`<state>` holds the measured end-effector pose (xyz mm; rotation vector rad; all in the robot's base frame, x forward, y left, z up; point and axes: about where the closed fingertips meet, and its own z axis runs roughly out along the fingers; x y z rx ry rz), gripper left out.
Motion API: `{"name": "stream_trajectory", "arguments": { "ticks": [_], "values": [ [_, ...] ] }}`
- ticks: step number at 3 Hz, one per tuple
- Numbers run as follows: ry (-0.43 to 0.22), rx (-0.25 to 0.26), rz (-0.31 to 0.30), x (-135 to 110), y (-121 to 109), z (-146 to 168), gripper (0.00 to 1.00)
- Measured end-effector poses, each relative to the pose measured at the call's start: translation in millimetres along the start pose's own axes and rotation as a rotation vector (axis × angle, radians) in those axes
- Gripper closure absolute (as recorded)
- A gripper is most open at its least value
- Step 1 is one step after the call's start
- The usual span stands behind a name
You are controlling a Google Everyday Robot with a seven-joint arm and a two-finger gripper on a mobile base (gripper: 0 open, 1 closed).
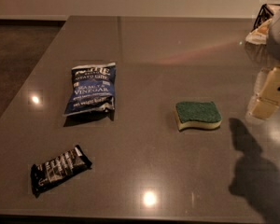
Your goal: Pick sponge
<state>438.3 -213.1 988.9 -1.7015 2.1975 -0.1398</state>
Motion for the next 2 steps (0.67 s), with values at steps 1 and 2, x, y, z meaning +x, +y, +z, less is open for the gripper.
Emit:
{"name": "stream_trajectory", "arguments": {
  "ticks": [1, 2],
  "values": [
    [-0.001, 0.001, 0.0, -0.3, -0.2, -0.1, 0.0],
    [-0.036, -0.049, 0.007, -4.1, 2.4, 29.1, 0.0]
  ]
}}
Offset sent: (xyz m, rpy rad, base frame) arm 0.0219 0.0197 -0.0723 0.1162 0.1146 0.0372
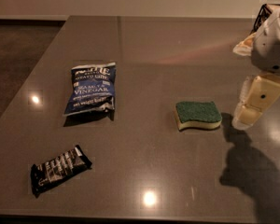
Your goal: Pick sponge
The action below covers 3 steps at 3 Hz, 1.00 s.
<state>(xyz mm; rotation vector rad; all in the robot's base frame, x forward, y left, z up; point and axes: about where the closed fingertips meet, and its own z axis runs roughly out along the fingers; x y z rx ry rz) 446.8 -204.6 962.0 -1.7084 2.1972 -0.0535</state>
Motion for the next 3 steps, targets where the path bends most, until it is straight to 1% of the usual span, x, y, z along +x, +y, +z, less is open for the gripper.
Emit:
{"name": "stream_trajectory", "arguments": {
  "ticks": [1, 2, 3],
  "values": [
    [-0.049, -0.047, -0.006, -5.7, 3.8, 37.7, 0.0],
    [-0.068, -0.094, 0.007, -5.8, -1.0, 72.5, 0.0],
    [-0.082, -0.145, 0.035, -6.1, -6.0, 104.3, 0.0]
  ]
}}
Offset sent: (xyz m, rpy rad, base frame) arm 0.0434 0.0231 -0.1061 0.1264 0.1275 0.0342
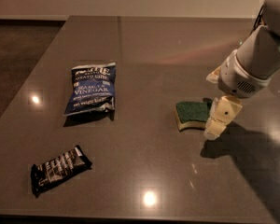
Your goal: Pick sponge
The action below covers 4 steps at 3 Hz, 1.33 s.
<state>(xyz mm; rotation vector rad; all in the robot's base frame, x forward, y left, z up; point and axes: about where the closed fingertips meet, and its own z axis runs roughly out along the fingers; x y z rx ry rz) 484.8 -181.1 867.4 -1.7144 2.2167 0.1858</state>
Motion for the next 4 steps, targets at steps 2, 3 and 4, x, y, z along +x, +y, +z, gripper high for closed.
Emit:
{"name": "stream_trajectory", "arguments": {
  "ticks": [2, 3, 4],
  "values": [
    [-0.022, -0.064, 0.064, 6.3, -5.5, 27.5, 0.24],
    [-0.014, -0.047, 0.067, 4.2, -5.1, 27.6, 0.47],
    [-0.012, -0.029, 0.07, 1.5, -8.0, 20.3, 0.7]
  ]
}}
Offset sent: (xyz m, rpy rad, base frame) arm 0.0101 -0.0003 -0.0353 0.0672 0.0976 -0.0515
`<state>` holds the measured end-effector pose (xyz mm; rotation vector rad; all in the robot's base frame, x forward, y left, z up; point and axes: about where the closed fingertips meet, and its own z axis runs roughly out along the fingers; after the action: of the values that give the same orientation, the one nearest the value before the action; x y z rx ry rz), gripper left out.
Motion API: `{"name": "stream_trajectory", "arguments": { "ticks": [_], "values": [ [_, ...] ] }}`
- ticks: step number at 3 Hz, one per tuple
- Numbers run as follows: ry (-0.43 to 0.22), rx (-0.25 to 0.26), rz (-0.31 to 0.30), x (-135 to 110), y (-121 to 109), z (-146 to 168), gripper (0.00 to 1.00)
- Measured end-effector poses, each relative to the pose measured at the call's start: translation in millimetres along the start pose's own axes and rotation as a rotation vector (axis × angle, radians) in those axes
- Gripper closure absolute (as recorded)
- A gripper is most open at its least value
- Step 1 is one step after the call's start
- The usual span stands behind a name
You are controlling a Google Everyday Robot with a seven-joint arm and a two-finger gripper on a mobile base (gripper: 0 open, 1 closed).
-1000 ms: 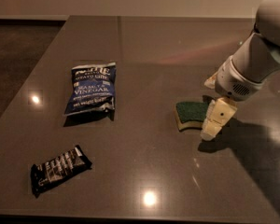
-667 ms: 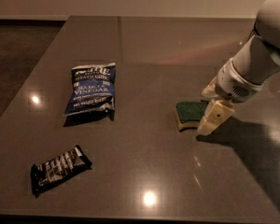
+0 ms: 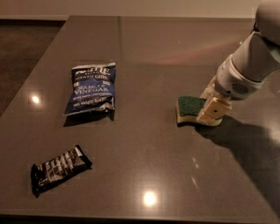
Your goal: Pick sponge
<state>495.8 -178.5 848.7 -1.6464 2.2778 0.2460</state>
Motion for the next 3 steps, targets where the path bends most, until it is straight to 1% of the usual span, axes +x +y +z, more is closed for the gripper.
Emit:
{"name": "stream_trajectory", "arguments": {
  "ticks": [1, 2, 3],
  "values": [
    [-0.015, 0.021, -0.011, -9.5, -5.1, -23.6, 0.93],
    [-0.047, 0.049, -0.041, -23.8, -12.9, -61.8, 1.0],
    [-0.097, 0.072, -0.08, -36.9, -12.2, -93.1, 1.0]
  ]
}}
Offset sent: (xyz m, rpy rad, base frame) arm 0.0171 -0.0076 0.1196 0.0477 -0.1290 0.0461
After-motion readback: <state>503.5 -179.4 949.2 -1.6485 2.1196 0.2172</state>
